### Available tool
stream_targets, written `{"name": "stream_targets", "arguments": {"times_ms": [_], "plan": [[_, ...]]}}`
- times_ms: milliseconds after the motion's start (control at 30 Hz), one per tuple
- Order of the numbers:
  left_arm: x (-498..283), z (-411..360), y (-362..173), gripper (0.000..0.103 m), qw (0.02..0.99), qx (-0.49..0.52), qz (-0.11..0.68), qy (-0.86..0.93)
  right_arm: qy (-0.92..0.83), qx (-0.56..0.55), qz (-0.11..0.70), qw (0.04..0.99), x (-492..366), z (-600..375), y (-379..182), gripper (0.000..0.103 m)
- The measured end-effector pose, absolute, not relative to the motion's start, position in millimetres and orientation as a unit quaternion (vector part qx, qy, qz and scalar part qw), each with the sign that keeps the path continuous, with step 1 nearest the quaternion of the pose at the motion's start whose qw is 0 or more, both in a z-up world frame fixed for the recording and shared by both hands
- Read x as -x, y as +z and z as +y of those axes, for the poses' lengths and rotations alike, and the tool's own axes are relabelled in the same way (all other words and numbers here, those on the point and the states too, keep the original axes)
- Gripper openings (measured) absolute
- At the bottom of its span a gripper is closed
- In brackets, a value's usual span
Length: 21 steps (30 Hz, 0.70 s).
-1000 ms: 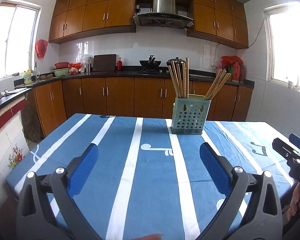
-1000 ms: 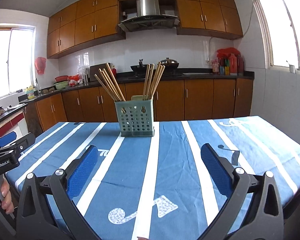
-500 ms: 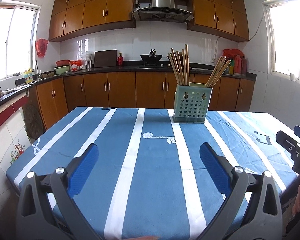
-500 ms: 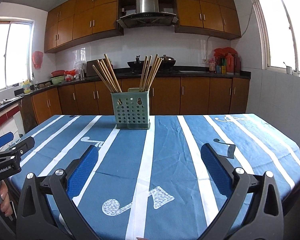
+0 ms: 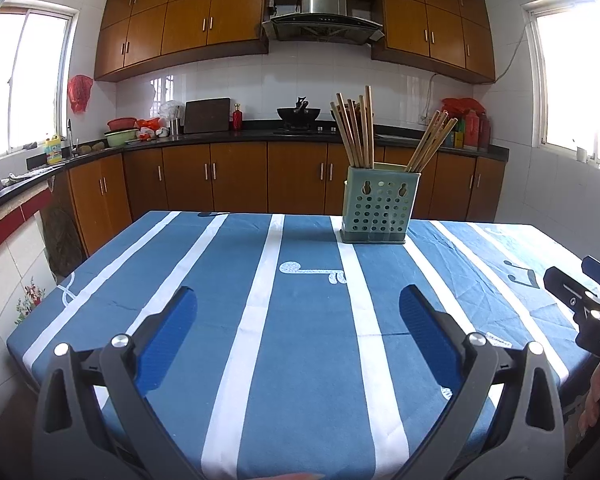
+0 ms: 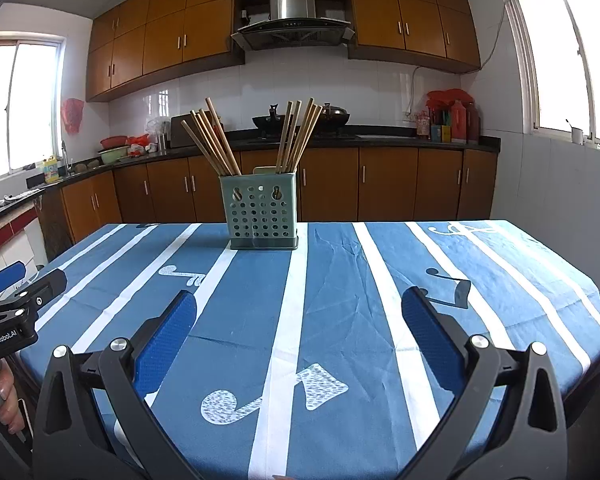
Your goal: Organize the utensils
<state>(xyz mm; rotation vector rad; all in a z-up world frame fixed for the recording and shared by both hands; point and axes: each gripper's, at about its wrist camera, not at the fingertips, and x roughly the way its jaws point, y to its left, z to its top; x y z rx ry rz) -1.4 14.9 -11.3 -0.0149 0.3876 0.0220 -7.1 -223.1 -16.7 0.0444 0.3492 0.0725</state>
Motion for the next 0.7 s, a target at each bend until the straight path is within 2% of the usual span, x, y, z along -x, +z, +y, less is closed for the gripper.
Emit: {"name": "stream_targets", "arguments": {"times_ms": [700], "plan": [[1.1, 13.6, -13.4, 0.099, 0.981, 0.01, 0.196, 0.007, 0.035, -0.025, 0.176, 0.984, 7.9, -223.9, -20.5, 0.101]]}}
